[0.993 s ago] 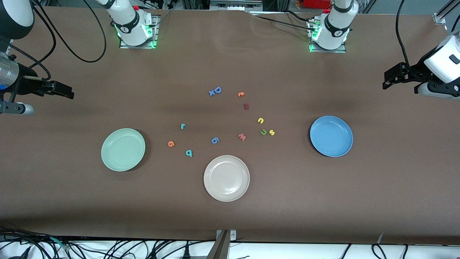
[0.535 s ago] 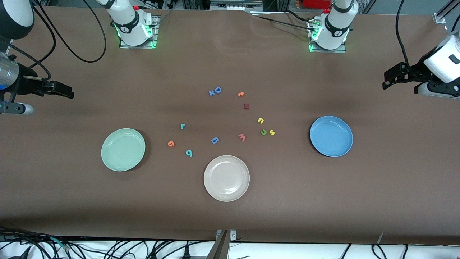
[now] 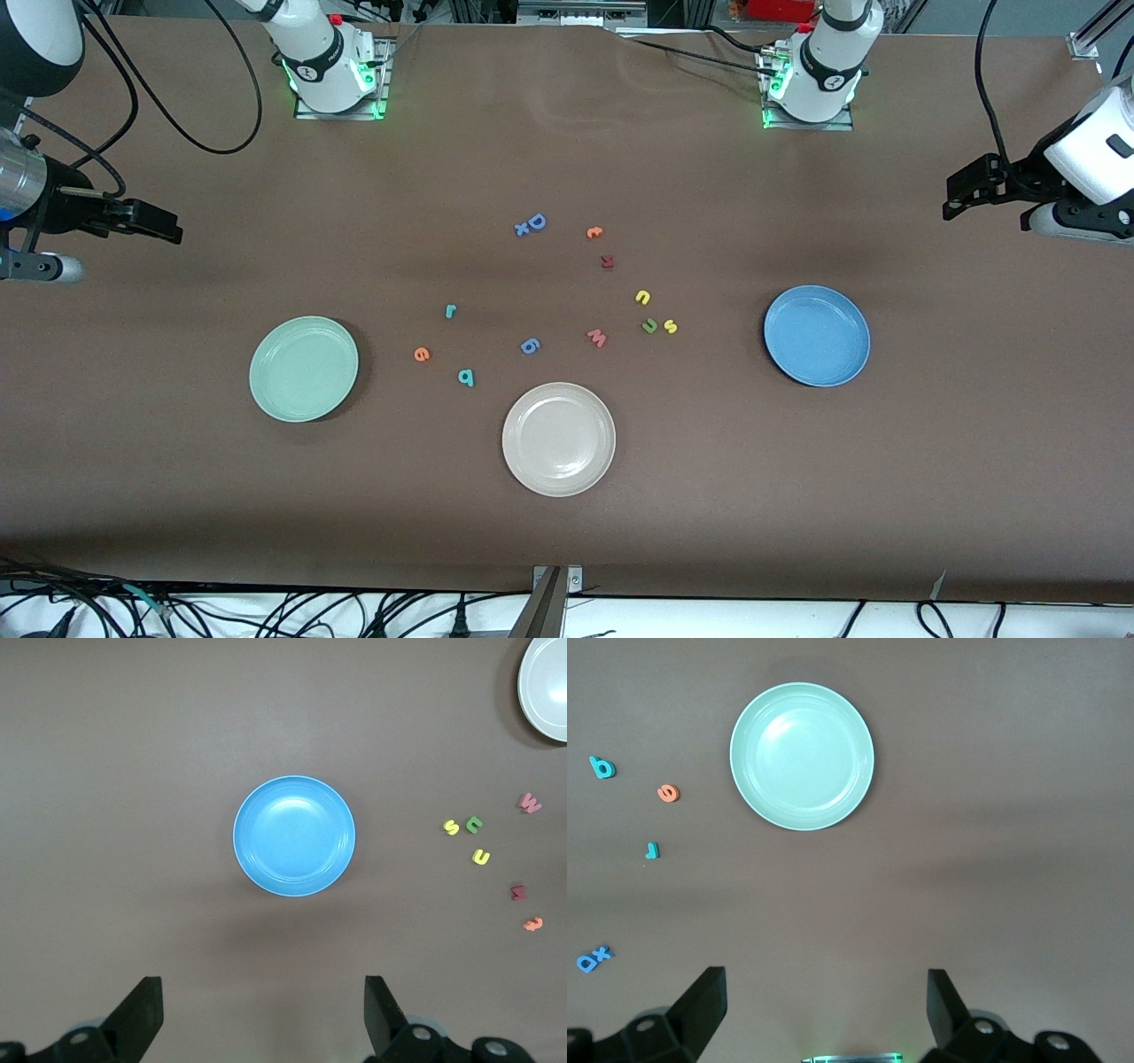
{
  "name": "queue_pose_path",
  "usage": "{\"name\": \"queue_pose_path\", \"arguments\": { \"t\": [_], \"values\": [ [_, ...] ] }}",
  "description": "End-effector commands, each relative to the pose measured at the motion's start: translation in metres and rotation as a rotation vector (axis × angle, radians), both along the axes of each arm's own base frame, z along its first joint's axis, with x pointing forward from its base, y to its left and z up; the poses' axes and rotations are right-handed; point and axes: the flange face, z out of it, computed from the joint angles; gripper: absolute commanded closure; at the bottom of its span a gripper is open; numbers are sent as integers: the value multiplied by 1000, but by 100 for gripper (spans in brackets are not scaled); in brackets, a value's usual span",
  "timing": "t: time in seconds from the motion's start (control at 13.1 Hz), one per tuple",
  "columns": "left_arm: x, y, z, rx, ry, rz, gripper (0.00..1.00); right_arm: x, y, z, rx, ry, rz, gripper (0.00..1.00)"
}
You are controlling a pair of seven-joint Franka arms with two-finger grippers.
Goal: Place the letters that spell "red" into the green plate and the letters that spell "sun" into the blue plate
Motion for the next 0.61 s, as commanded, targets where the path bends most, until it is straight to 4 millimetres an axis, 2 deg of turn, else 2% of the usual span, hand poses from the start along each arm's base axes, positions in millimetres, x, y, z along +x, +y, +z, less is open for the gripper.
{"name": "queue_pose_path", "arguments": {
  "t": [0.0,0.53],
  "values": [
    [-1,-2,4,12,5,-15,0,-1,-1,2,20,9,5,0],
    [-1,-4,4,11,5,-9,0,3,4,-3,20,1,13,0]
  ]
}}
